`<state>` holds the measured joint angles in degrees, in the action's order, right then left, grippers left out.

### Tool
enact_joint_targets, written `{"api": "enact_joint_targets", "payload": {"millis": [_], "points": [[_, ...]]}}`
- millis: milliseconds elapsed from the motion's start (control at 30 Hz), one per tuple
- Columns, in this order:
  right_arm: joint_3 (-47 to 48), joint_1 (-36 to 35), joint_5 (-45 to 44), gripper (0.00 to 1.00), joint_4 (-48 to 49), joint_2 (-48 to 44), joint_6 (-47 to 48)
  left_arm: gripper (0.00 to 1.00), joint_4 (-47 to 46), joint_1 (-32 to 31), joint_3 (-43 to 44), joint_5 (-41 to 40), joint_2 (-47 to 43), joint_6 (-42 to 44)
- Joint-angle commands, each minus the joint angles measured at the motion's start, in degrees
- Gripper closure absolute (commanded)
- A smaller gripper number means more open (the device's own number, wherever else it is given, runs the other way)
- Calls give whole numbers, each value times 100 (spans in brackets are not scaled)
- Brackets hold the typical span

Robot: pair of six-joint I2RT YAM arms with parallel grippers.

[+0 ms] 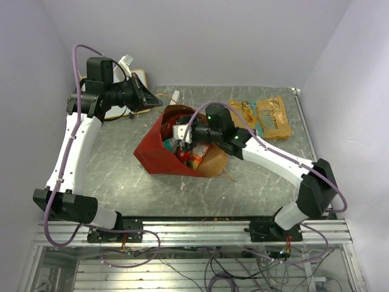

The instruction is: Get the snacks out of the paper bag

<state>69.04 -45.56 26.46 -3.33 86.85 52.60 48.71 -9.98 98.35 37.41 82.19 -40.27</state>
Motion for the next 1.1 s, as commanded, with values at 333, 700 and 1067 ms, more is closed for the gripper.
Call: {"api": "enact_joint_targets", "payload": {"millis": [333, 700, 1067], "points": [[1233, -3, 97, 32, -202, 1464, 1575, 93, -926, -60, -74, 681, -96, -329], [1420, 31, 817, 34, 120, 1992, 1346, 93, -805, -204, 75, 588, 9, -289], [1008, 143, 858, 75, 311, 1760, 1139, 93, -355, -206, 226, 131, -23, -139]]}}
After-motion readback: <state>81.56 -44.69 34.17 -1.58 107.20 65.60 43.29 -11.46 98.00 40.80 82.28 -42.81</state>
